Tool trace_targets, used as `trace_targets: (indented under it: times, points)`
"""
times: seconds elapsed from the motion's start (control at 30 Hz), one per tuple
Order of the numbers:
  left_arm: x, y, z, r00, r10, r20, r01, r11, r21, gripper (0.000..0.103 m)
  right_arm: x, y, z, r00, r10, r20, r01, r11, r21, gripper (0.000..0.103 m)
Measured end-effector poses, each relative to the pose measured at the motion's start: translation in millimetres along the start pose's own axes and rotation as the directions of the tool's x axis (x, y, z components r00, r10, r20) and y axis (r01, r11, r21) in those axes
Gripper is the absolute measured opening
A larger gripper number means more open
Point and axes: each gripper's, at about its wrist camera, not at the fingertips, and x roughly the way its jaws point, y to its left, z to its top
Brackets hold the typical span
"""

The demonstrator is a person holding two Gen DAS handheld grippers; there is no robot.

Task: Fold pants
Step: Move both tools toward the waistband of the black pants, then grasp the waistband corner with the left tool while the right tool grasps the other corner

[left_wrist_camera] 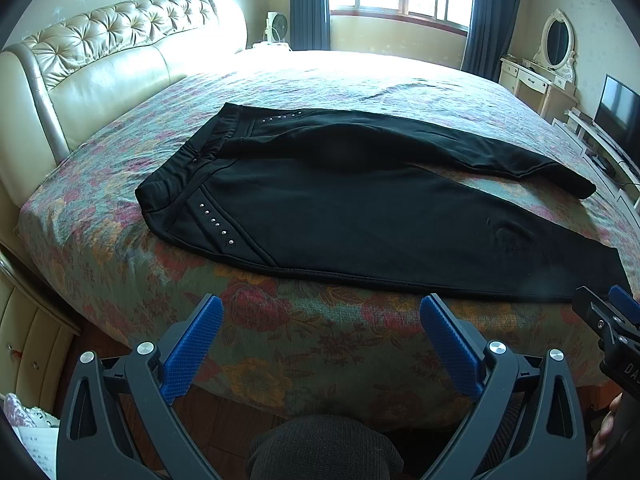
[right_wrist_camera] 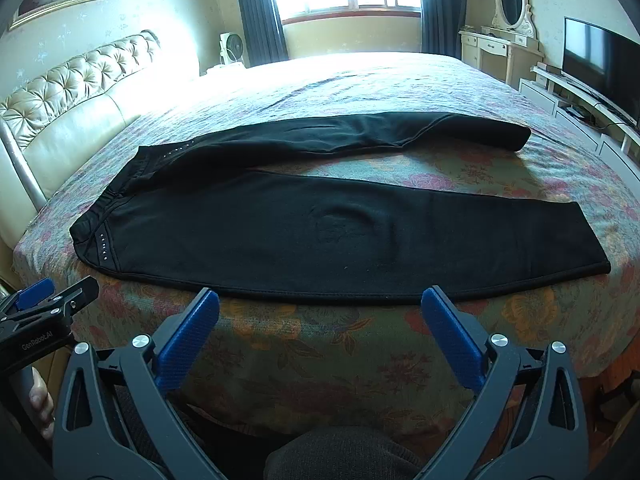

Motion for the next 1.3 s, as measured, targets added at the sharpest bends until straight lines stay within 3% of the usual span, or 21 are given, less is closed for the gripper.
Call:
trace_targets:
  times: [0.87,1.13,1.23,1.3]
  points:
    - [4.0,-0.4,5.4,0.999,-0.028,-0.023,0.028,0.999,0.021,0.099,18.8,-1.3,5.1,0.999,0.021,-0.027,-0.021,1.000,0.003,0.101]
    - [27.2,33.0,51.3,0.992,-0.124,0.025,0.123,0.991,0.045,0.099,43.7,4.4,30.3,0.998,0.052,-0.043,-0.053,0.998,-0.024,0.101]
    - [59.8,62.3,84.9,0.987,-0.150,-0.063,0.152,0.988,0.034,0.099,54.8,10.7,45.8,0.997,0.068,-0.036,-0.070,0.997,-0.043,0.101]
    - [83.9,91.9,112.7,0.976,-0.194,-0.095,0.192,0.981,-0.032,0.099,65.1,15.8,57.2,0.996,0.084,-0.035,-0.086,0.995,-0.057,0.101]
